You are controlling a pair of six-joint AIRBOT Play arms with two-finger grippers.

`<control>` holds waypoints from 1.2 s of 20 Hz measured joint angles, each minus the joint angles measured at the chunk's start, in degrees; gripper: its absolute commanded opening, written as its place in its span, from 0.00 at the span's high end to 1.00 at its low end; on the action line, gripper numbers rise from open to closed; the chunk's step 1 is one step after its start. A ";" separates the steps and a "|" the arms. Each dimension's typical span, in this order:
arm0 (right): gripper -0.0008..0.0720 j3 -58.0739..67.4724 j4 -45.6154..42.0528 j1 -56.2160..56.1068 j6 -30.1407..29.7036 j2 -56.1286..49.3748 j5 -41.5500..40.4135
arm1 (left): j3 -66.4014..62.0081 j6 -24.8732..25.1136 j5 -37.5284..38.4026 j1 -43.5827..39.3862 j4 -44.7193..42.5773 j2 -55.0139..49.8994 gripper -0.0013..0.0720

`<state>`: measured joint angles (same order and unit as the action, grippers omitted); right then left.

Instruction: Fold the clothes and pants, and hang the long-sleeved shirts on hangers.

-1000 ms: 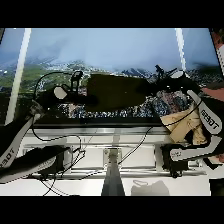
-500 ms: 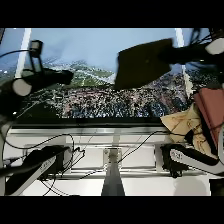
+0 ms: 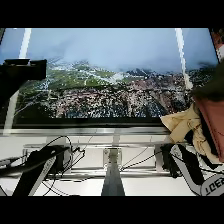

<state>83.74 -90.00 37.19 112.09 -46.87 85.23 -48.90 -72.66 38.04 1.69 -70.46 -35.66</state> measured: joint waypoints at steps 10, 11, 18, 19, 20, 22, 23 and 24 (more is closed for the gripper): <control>0.20 0.20 -6.47 27.12 2.84 3.58 13.22 | 0.00 0.00 -0.09 0.24 -0.20 1.03 0.03; 0.30 0.17 -5.03 27.65 1.60 3.30 13.31 | 0.00 0.00 -0.09 0.24 -0.20 1.01 0.04; 0.92 0.09 20.55 23.02 -13.22 -0.39 12.85 | 0.00 -0.02 -0.09 0.24 -0.20 1.03 0.04; 0.92 0.09 23.28 20.09 -15.41 -0.72 12.41 | 0.00 -0.02 -0.11 0.24 -0.20 1.03 0.04; 0.92 0.11 25.29 16.35 -17.51 -0.96 11.89 | 0.00 -0.02 -0.11 0.24 -0.20 1.03 0.04; 0.92 0.11 25.57 7.58 -20.44 -1.31 10.43 | 0.00 -0.02 -0.09 0.24 -0.20 1.03 0.04; 0.92 0.11 23.80 2.84 -21.40 -1.38 9.55 | 0.00 -0.02 -0.11 0.24 -0.20 1.03 0.04; 0.92 0.11 20.46 -2.29 -22.16 -1.49 8.81 | 0.00 -0.02 -0.11 0.24 -0.20 1.03 0.04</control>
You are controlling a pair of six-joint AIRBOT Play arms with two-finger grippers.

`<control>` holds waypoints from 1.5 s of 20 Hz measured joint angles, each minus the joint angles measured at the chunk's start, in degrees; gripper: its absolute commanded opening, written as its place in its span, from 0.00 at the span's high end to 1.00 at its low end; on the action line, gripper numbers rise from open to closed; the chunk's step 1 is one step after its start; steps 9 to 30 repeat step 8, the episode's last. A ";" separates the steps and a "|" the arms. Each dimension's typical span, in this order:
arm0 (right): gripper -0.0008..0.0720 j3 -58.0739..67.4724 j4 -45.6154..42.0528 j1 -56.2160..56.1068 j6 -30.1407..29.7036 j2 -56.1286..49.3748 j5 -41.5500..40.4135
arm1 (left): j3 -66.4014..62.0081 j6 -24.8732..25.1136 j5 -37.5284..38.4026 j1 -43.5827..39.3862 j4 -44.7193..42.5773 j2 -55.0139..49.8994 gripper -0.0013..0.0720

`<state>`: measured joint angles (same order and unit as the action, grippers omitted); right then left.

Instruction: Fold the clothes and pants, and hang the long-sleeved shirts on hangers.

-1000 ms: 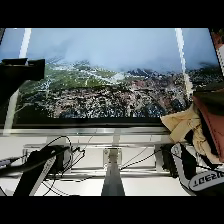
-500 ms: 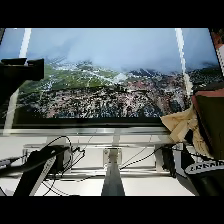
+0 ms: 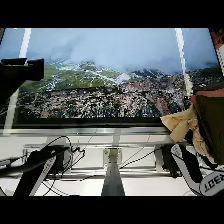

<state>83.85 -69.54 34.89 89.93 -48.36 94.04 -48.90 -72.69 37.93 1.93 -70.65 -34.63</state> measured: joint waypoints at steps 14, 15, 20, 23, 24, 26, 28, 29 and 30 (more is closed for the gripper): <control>0.92 0.00 -19.85 -22.01 -1.95 -0.42 -4.37 | 0.00 0.00 0.00 0.00 0.00 0.00 0.04; 0.92 0.00 -19.85 -22.01 -1.95 -0.42 -4.37 | 0.00 0.00 0.00 0.00 0.00 0.00 0.04; 0.92 0.00 -19.85 -22.01 -1.95 -0.42 -4.37 | 0.00 0.00 0.00 0.00 0.00 0.00 0.04; 0.92 0.00 -19.85 -22.01 -1.95 -0.42 -4.37 | 0.00 0.00 0.00 0.00 0.00 0.00 0.04; 0.92 0.00 -19.85 -22.01 -1.95 -0.42 -4.37 | 0.00 0.00 0.00 0.00 0.00 0.00 0.04; 0.92 0.00 -19.85 -22.01 -1.95 -0.42 -4.37 | 0.00 0.00 0.00 0.00 0.00 0.00 0.04; 0.92 0.00 -19.85 -22.01 -1.95 -0.42 -4.37 | 0.00 0.00 0.00 0.00 0.00 0.00 0.04; 0.92 0.00 -19.85 -22.01 -1.95 -0.42 -4.37 | 0.00 0.00 0.00 0.00 0.00 0.00 0.04; 0.92 0.00 -19.85 -22.01 -1.95 -0.42 -4.37 | 0.00 0.00 0.00 0.00 0.00 0.00 0.04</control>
